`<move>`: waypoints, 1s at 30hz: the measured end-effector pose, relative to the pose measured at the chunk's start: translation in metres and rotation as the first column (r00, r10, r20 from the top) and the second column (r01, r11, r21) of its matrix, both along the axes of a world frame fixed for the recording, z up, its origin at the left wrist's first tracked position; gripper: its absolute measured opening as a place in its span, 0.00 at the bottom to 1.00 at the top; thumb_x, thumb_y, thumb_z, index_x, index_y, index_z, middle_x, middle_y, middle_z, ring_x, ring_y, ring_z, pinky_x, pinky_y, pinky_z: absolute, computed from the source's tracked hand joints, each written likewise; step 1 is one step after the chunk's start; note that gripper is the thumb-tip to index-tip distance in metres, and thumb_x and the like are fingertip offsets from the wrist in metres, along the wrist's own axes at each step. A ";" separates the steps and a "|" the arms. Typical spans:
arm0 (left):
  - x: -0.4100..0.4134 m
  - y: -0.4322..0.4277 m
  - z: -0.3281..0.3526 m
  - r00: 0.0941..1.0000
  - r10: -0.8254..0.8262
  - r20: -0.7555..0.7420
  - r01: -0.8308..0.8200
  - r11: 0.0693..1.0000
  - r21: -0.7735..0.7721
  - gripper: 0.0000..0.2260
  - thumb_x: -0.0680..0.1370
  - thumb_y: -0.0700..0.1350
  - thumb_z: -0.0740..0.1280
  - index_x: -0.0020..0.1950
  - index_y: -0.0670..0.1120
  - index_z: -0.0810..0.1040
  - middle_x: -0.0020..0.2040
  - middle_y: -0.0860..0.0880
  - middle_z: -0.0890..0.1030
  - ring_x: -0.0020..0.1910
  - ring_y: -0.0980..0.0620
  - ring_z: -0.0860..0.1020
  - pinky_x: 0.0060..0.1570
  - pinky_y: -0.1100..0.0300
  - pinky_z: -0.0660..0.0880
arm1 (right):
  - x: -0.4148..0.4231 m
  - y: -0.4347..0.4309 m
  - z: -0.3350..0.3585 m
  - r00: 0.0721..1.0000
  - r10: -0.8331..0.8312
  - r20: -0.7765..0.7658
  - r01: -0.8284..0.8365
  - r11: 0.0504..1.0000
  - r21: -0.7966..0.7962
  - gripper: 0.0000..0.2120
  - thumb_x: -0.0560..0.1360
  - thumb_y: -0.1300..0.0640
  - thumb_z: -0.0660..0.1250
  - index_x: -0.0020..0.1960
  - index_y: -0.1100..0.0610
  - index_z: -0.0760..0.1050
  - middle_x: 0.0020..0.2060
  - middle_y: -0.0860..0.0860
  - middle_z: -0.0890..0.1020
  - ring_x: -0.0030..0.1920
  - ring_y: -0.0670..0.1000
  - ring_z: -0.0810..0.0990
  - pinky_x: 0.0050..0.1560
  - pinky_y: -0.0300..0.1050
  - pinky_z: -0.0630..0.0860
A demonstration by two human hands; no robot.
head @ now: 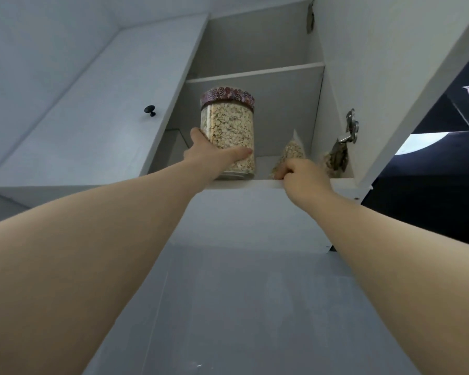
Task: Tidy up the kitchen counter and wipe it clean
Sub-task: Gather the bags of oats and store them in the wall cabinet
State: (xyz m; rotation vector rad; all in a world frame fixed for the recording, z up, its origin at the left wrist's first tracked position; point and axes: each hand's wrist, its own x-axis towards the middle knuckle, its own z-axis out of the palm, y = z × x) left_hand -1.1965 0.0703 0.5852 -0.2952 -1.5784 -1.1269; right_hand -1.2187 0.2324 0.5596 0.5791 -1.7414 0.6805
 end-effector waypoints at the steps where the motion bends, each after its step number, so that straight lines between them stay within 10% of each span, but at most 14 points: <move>1: -0.002 -0.001 0.004 0.999 0.024 0.023 -0.024 1.000 0.000 0.50 0.62 0.59 0.76 0.74 0.49 0.50 0.66 0.43 0.68 0.63 0.41 0.70 0.63 0.43 0.70 | -0.002 -0.001 0.000 1.000 -0.020 -0.013 0.021 1.000 0.012 0.17 0.75 0.67 0.54 0.53 0.56 0.79 0.59 0.53 0.79 0.61 0.56 0.73 0.56 0.44 0.69; 16: -0.036 0.030 0.024 0.897 0.391 0.205 -0.378 0.921 -0.099 0.49 0.69 0.58 0.72 0.76 0.41 0.44 0.73 0.39 0.59 0.71 0.38 0.61 0.69 0.49 0.60 | -0.008 0.002 0.013 0.985 -0.167 -0.032 0.169 0.982 0.083 0.18 0.76 0.66 0.55 0.59 0.55 0.77 0.60 0.53 0.78 0.61 0.57 0.74 0.52 0.43 0.67; 30: -0.039 0.025 0.022 0.788 0.459 0.410 -0.293 0.866 -0.406 0.31 0.81 0.59 0.50 0.77 0.42 0.52 0.77 0.43 0.56 0.75 0.44 0.58 0.73 0.52 0.55 | -0.005 0.010 0.010 0.996 -0.089 -0.022 0.091 0.988 0.124 0.17 0.77 0.66 0.54 0.59 0.59 0.78 0.59 0.55 0.78 0.60 0.57 0.74 0.52 0.42 0.69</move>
